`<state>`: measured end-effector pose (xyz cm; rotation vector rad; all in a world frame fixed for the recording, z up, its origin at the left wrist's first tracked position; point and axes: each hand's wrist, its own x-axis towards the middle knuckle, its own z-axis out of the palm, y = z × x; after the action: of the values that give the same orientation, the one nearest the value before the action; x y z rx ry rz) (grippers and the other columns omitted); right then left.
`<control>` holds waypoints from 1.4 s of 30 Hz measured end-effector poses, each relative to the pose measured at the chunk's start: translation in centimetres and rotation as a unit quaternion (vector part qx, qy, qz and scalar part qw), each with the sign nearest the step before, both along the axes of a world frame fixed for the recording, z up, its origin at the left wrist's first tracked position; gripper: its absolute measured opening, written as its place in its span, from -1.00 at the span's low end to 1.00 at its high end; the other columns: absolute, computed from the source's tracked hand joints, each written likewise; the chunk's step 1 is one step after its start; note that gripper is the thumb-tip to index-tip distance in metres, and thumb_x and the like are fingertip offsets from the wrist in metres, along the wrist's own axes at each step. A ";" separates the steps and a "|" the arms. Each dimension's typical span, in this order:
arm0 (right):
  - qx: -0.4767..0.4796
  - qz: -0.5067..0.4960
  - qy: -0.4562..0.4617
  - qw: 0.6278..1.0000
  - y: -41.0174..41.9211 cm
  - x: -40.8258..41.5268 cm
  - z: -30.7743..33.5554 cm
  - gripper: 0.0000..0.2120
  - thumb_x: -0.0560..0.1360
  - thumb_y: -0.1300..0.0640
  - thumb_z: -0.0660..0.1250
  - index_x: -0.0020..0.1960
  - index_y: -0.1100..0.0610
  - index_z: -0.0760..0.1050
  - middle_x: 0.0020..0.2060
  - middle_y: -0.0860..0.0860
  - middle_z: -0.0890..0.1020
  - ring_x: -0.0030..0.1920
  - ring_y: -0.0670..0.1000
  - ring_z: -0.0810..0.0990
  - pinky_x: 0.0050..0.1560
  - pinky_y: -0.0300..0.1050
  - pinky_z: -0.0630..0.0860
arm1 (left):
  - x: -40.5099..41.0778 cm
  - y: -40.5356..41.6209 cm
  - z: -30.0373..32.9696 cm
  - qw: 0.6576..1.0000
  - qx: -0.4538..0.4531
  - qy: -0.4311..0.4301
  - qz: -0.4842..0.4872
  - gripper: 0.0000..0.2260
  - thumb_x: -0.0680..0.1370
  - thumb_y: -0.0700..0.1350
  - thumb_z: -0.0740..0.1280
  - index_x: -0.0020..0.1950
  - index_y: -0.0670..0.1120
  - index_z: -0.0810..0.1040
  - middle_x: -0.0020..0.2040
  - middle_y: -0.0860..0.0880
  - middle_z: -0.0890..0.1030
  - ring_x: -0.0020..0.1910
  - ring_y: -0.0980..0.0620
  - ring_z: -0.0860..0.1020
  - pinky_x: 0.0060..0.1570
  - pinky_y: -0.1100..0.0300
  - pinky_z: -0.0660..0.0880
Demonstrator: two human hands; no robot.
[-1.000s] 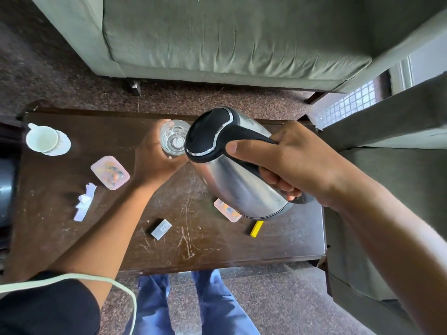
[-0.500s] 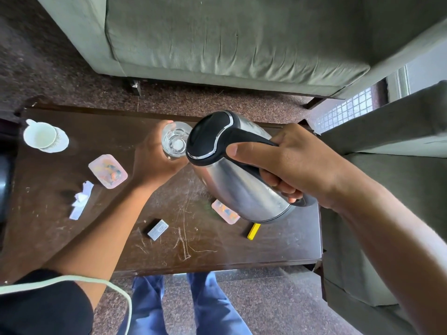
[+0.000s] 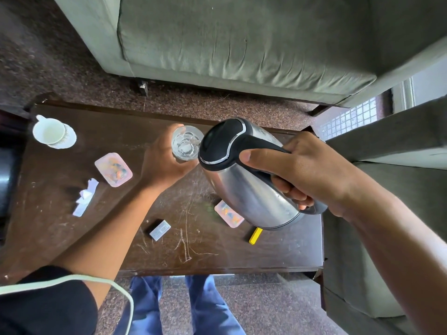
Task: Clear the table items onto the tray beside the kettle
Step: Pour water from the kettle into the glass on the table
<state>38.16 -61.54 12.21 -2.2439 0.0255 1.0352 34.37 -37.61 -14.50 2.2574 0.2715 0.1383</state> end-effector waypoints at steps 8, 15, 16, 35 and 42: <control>-0.006 0.005 -0.001 1.000 0.3 0.1 0.2 -0.36 0.43 -0.31 0.48 -0.56 0.12 0.40 -0.67 -0.02 0.36 -0.64 0.00 0.28 -0.56 -0.24 0.28 | 0.0 0.0 0.1 1.000 -0.005 0.001 -0.013 -0.29 0.42 0.07 0.66 0.51 0.02 0.49 0.36 0.00 0.69 0.29 -0.05 0.68 0.27 0.04 0.60; -0.023 0.026 -0.015 0.999 0.4 0.3 0.2 -0.33 0.36 -0.40 0.44 -0.58 0.13 0.43 -0.67 -0.01 0.39 -0.64 0.04 0.34 -0.53 -0.20 0.34 | 0.3 -0.1 0.9 0.999 -0.029 0.002 -0.024 -0.28 0.39 0.25 0.54 0.48 0.01 0.51 0.29 0.01 0.71 0.21 0.00 0.70 0.17 0.19 0.54; -0.028 0.028 -0.013 0.999 0.4 0.1 0.0 -0.33 0.36 -0.41 0.44 -0.58 0.13 0.43 -0.67 -0.02 0.40 -0.64 0.04 0.35 -0.53 -0.19 0.34 | -0.2 -0.3 0.7 0.999 -0.034 0.005 -0.026 -0.28 0.38 0.27 0.53 0.48 0.02 0.51 0.29 0.02 0.72 0.20 0.01 0.70 0.16 0.18 0.54; -0.046 0.027 -0.019 0.998 -0.3 0.1 0.5 -0.34 0.29 -0.46 0.40 -0.52 0.14 0.46 -0.65 -0.01 0.44 -0.62 0.04 0.37 -0.51 -0.19 0.36 | -0.4 0.0 -0.1 1.000 0.002 0.011 -0.021 -0.27 0.36 0.08 0.71 0.47 0.07 0.49 0.29 0.04 0.70 0.22 -0.05 0.70 0.23 -0.13 0.66; -0.045 0.025 -0.011 0.999 -0.4 0.0 0.7 -0.35 0.32 -0.43 0.41 -0.53 0.14 0.44 -0.64 0.01 0.43 -0.60 0.05 0.37 -0.47 -0.14 0.37 | -0.7 -0.1 0.3 0.999 -0.004 0.035 -0.016 -0.27 0.38 0.06 0.72 0.47 0.05 0.50 0.32 0.03 0.69 0.27 -0.08 0.69 0.27 -0.14 0.63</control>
<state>38.16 -61.92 12.96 -2.3484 0.0054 1.0548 33.63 -37.70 -14.17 2.2594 0.2722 0.0413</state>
